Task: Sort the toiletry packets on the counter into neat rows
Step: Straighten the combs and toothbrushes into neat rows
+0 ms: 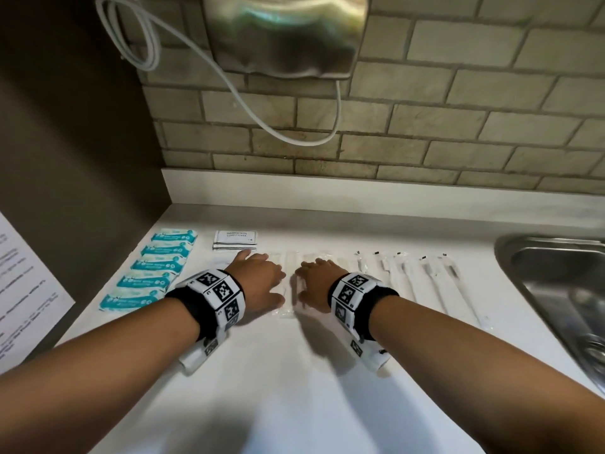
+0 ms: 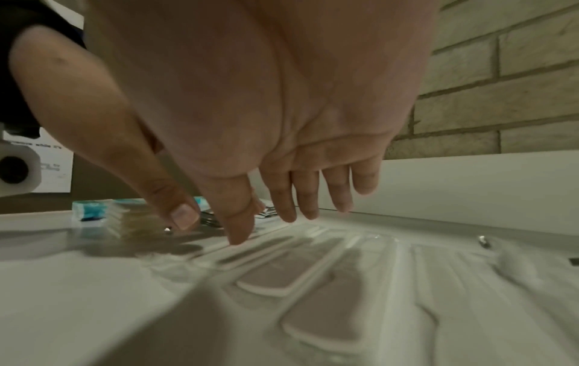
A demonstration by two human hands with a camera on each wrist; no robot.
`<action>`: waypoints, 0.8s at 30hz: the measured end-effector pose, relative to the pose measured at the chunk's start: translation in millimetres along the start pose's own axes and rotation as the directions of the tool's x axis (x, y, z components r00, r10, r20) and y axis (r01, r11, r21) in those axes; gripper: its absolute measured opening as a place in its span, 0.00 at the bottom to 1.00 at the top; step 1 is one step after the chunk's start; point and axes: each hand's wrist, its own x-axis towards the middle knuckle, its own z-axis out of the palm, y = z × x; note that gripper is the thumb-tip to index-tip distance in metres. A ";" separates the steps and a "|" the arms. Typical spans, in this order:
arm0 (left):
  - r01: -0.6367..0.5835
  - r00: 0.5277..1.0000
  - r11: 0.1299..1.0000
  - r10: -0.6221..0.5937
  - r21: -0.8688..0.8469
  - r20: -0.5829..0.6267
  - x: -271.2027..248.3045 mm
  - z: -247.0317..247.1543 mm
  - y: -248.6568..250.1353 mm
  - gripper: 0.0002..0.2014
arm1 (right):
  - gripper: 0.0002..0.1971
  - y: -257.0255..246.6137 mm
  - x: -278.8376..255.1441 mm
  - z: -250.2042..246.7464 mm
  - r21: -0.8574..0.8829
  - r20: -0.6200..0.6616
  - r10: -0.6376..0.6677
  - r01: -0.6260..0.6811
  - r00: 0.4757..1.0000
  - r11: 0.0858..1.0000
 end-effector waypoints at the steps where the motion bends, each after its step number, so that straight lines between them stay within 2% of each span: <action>1: -0.010 1.000 1.000 0.010 -0.005 -0.006 2.1 -2.2 3.5 0.27 | 0.22 2.3 -1.6 -1.2 -0.013 0.008 0.020 -0.020 1.000 1.000; 5: -0.042 0.999 0.998 0.042 0.041 0.021 5.4 0.1 16.6 0.27 | 0.18 6.6 -6.8 4.3 0.021 0.049 0.028 -0.029 0.998 0.999; 12: -0.052 0.999 0.998 0.052 0.040 0.014 9.8 7.4 17.1 0.23 | 0.18 7.4 -7.5 6.1 0.024 0.041 -0.007 0.006 0.999 1.000; 17: -0.050 0.999 0.998 0.050 0.044 0.006 11.5 7.3 18.1 0.21 | 0.18 6.5 -8.7 5.8 0.078 0.065 0.017 -0.022 0.998 0.997; 24: -0.035 0.999 0.999 0.036 0.034 -0.017 8.8 1.9 19.7 0.18 | 0.18 8.3 -9.7 6.0 0.110 0.037 0.026 -0.030 0.999 0.994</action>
